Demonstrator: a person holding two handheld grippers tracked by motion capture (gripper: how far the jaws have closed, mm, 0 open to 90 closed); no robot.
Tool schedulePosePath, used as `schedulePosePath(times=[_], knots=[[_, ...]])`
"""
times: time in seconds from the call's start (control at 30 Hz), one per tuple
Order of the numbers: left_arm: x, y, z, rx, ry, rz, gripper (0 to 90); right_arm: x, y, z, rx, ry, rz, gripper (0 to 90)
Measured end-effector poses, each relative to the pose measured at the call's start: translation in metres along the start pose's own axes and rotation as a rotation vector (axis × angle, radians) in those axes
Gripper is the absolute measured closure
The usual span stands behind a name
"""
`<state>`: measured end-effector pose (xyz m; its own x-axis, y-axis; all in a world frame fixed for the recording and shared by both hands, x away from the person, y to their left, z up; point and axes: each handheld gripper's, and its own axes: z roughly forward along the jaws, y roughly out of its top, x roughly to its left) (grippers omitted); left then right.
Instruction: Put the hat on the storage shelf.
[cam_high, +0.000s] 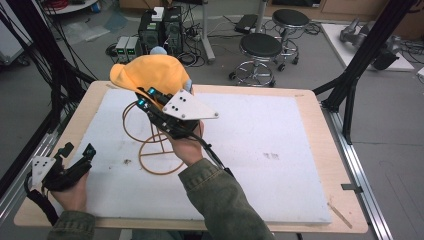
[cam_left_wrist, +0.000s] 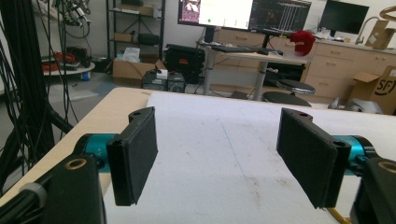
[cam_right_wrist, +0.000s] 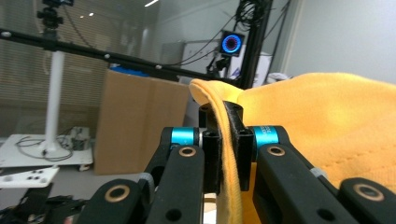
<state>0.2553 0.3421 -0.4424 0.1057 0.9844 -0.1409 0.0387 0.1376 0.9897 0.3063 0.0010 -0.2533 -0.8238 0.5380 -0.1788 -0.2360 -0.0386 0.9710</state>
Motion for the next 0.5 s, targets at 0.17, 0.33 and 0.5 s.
schedulePosePath(times=[0.17, 0.33, 0.5], knots=[[0.000, 0.000, 0.000, -0.001, -0.001, 0.000, 29.1, 0.011, -0.004, 0.008, 0.018, 0.045, 0.000, 86.0], [0.000, 0.000, -0.001, -0.003, 0.000, 0.001, 29.1, 0.016, -0.009, 0.014, 0.051, 0.071, 0.008, 85.9], [0.000, 0.001, -0.001, -0.007, 0.000, 0.002, 29.1, 0.025, -0.015, 0.021, 0.114, 0.108, 0.010, 85.7]])
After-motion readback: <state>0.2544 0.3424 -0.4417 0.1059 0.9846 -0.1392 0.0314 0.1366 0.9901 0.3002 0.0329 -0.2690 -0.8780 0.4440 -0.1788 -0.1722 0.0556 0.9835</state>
